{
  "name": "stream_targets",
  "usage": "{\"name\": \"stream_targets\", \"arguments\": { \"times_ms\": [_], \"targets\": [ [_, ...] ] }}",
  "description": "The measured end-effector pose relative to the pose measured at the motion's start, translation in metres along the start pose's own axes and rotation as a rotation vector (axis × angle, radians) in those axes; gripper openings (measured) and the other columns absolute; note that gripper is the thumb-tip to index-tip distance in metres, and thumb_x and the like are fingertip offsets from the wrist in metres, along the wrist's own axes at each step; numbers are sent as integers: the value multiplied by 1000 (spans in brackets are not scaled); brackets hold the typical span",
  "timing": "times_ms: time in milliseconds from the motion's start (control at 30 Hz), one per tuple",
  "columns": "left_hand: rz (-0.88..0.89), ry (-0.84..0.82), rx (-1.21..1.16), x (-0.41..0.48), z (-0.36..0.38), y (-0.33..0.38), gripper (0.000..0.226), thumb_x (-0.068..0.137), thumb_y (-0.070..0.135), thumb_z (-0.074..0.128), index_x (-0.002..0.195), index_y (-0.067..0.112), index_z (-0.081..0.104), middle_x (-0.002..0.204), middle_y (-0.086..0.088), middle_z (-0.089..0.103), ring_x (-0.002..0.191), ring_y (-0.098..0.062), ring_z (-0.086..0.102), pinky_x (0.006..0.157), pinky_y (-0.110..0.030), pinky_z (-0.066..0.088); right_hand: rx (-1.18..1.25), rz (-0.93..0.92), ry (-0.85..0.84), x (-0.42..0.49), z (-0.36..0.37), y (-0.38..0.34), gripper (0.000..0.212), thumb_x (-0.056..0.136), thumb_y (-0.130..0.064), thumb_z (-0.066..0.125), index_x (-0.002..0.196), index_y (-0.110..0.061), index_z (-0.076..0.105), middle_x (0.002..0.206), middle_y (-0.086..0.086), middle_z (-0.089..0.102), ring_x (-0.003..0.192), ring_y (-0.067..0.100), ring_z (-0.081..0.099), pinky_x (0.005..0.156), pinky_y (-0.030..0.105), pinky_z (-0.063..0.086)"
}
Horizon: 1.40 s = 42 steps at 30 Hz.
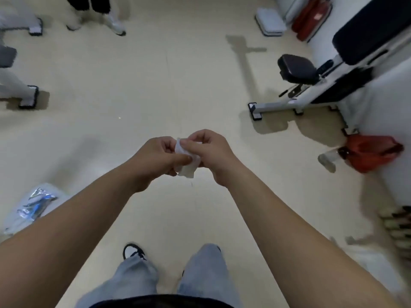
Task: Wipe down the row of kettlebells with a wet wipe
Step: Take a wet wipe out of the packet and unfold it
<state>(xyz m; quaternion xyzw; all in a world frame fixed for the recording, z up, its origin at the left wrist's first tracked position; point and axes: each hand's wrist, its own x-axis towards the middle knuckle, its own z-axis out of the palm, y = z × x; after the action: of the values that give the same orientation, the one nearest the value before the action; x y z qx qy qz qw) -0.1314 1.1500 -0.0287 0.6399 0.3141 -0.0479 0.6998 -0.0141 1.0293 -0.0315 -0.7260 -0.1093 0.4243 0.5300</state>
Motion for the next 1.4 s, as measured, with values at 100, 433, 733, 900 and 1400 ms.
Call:
{"name": "stream_targets", "arguments": {
  "times_ms": [100, 433, 733, 900, 1400],
  "targets": [
    [-18, -175, 87, 17, 103, 20, 31, 80, 16, 79, 96, -2, 60, 84, -13, 71, 74, -21, 66, 68, -36, 51, 80, 20, 160, -41, -100, 30, 16, 89, -20, 79, 91, -14, 65, 97, 6, 70, 80, 21, 71, 62, 33, 57],
    [-87, -676, 204, 40, 462, 52, 25, 86, 19, 75, 102, 5, 62, 102, -18, 73, 89, -27, 70, 75, -41, 51, 399, 122, 678, -205, -400, 144, 28, 91, -26, 78, 109, -8, 69, 105, 8, 74, 83, 21, 73, 66, 34, 59],
    [-34, -887, 372, 74, 687, 75, 19, 91, 11, 64, 101, -5, 65, 85, -19, 64, 74, -27, 57, 65, -36, 49, 641, 247, 1077, -280, -566, 210, 38, 88, -41, 79, 107, -11, 65, 93, 1, 67, 71, 18, 60, 60, 31, 52],
    [-5, -1071, 434, 91, 815, 95, 40, 94, 31, 67, 97, -9, 61, 77, -16, 55, 69, -23, 46, 64, -36, 38, 849, 137, 1147, -312, -659, 224, 43, 92, -45, 74, 107, -5, 72, 95, 8, 73, 82, 26, 72, 75, 36, 62],
    [-8, -1295, 556, 71, 1208, 85, 28, 83, 27, 80, 89, 4, 66, 89, -27, 70, 72, -24, 61, 67, -36, 48, 1022, 16, 1326, -466, -964, 347, 29, 106, -19, 57, 115, 5, 70, 108, 23, 77, 102, 39, 75, 99, 54, 57]
  ]
}}
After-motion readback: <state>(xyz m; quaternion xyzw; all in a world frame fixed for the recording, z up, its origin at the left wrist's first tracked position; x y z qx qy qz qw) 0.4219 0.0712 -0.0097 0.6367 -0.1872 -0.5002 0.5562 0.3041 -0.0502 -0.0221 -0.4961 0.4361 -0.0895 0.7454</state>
